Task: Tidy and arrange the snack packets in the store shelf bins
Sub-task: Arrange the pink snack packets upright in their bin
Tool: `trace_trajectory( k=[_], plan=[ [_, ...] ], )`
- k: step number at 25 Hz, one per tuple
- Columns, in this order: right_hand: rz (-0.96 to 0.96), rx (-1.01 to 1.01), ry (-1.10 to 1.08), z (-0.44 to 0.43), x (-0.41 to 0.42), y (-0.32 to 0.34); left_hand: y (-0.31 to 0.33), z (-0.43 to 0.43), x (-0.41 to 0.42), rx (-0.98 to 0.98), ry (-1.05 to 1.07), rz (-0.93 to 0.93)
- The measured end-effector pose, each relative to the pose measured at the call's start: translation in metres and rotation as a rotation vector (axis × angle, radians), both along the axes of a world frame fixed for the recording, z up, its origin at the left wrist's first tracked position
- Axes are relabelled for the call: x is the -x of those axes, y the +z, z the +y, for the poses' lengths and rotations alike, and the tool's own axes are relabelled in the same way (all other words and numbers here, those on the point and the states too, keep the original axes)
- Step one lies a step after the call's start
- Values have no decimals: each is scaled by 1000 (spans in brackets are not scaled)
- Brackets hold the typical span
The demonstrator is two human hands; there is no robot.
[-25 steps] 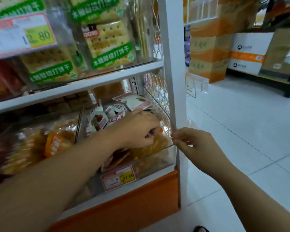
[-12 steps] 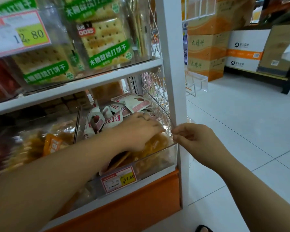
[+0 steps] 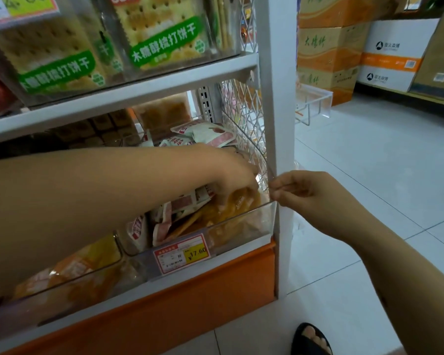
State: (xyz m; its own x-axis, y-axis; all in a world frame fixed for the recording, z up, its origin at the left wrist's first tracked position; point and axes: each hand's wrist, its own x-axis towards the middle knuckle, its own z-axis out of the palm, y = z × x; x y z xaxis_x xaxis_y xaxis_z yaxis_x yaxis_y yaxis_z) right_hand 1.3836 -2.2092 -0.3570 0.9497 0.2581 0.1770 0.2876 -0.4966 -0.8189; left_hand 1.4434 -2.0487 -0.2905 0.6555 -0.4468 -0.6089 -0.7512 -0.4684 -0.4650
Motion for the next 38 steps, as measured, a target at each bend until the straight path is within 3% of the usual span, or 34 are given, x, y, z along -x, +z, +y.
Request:
trace_trajectory(
  k=[6,11,14,19,23,28,34,38],
  plan=[
    [5,0,1,-1,1,-1,4,1,2,41,-51,59],
    [1,18,-6,1,4,-1,-1,-1,8,-145,-98,28],
    [-4,41,10,3,8,1,1,7,8,-119,-171,-24],
    [-12,52,7,6,14,5,15,30,12,220,-125,-18],
    [-35,69,33,12,20,5,15,44,17,353,-172,-91],
    [-101,-97,-8,14,22,12,23,70,33,935,-250,-325],
    [-91,-282,137,23,33,23,24,73,71,1519,111,-408],
    [-261,-256,131,49,37,21,19,78,103,1752,312,-517]
  ],
)
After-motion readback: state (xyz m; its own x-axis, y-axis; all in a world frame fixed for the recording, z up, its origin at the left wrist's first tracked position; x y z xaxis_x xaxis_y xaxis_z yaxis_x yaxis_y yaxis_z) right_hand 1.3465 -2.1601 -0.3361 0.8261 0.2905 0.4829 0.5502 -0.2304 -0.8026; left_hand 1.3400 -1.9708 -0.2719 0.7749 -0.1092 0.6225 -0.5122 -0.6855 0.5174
